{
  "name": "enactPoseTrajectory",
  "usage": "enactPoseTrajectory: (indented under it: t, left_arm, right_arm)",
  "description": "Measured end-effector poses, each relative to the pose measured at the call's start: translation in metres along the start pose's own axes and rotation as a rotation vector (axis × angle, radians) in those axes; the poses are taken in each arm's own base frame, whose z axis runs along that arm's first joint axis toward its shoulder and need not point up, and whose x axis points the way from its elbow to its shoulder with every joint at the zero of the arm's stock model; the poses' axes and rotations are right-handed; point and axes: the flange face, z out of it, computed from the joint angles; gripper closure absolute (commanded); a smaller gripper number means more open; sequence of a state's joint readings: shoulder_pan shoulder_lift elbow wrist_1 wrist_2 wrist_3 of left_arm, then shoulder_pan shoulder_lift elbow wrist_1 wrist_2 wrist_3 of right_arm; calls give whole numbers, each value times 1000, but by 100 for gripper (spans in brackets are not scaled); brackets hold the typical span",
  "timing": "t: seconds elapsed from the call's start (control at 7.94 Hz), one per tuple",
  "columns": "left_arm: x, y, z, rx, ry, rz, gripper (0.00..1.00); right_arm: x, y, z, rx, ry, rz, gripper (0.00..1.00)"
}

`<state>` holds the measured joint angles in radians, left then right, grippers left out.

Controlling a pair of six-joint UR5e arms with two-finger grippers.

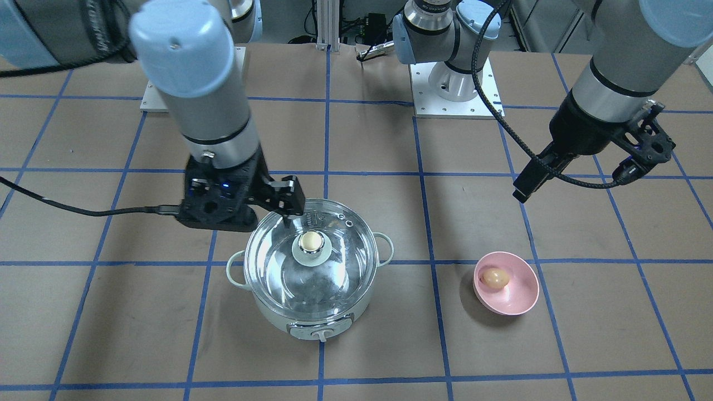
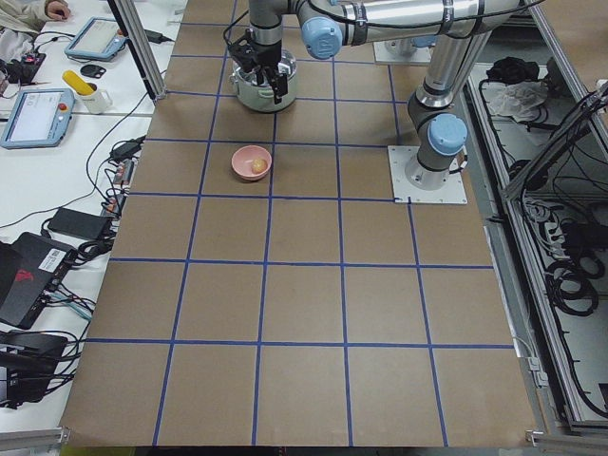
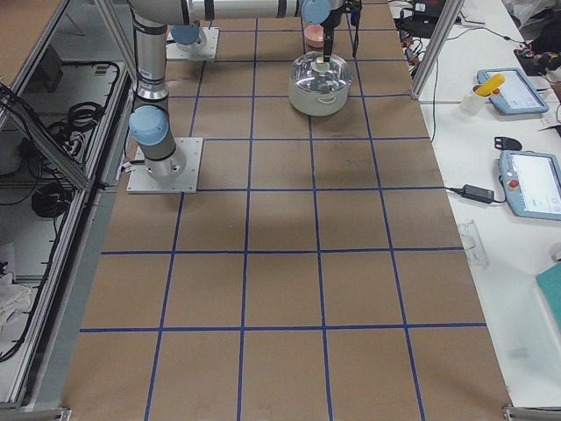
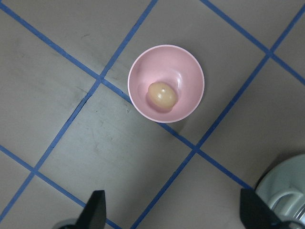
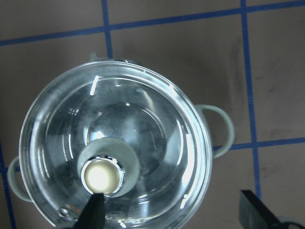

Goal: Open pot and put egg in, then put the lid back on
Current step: 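Move the right gripper to the lid knob while the left approaches the bowl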

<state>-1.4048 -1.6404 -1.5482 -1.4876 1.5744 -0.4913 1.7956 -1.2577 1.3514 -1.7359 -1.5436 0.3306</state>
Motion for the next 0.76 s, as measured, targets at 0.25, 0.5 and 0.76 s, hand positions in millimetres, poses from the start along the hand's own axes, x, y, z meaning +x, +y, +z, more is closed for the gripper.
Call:
enactPoseTrajectory:
  t: [0.25,0.5,0.76]
  left_arm:
    - [5,-14,21,-17,-11,-148,0]
    - [6,-29,46,-47,-35,-288,0]
    - [7,-40,62,-42,-36,-436,0]
  right_arm:
    - [-66,11,58,2,28,31,3]
    - [-84,15,88,1,54,35,19]
    - [-84,19,98,-5,68,18,57]
